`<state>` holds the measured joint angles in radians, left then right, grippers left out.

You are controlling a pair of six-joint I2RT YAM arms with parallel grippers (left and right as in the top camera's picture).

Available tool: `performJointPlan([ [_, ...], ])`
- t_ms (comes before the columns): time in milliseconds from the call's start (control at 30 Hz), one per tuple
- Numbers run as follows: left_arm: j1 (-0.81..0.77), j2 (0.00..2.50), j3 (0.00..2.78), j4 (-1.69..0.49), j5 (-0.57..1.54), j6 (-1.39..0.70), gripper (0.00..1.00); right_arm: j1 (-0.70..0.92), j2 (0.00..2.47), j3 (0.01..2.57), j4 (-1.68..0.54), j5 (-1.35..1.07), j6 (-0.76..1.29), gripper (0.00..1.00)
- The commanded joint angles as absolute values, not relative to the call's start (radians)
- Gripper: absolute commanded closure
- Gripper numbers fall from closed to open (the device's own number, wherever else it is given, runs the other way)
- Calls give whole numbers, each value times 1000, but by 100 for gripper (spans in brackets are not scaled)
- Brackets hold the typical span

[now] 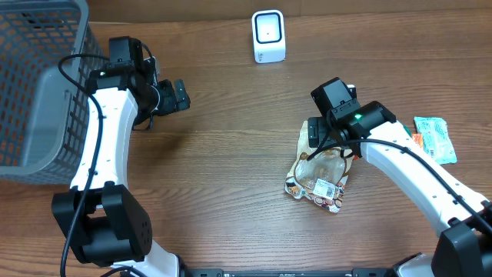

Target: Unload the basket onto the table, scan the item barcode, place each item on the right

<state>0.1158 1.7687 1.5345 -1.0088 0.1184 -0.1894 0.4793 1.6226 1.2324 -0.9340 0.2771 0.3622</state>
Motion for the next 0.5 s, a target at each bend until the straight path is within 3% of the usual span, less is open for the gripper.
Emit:
performJointPlan([
  [0, 111, 1750, 1555, -1009, 116, -206, 0, 482, 1611, 1246, -929, 287, 362, 0],
  [467, 111, 1750, 1555, -1009, 116, -206, 0, 481, 1537, 1246, -929, 287, 362, 0],
])
